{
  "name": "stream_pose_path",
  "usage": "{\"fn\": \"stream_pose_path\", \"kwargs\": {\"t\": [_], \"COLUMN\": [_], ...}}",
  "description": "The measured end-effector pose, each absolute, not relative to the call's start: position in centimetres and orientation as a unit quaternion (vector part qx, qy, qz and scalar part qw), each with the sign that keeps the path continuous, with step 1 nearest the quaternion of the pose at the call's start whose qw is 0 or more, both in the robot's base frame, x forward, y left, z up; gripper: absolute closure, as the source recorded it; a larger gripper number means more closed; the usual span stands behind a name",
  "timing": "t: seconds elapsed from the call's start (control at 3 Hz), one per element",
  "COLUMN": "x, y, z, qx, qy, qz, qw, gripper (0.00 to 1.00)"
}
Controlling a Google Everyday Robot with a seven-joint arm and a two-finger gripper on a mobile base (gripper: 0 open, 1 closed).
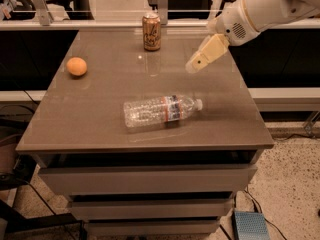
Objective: Move orange can near water bottle
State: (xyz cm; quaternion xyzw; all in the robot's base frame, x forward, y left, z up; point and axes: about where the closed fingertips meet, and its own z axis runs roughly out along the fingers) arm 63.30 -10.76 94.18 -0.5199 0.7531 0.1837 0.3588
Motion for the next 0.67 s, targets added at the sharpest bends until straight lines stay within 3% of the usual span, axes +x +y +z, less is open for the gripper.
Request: {"fn": "stream_pose_path", "kwargs": {"t": [0.67], "x": [64.7], "y": [-9.8], "z": [93.5], "qx": [-0.498], "qy": [0.757], "qz": [0.194], "qw": [0.376], "gripper": [0.0]}}
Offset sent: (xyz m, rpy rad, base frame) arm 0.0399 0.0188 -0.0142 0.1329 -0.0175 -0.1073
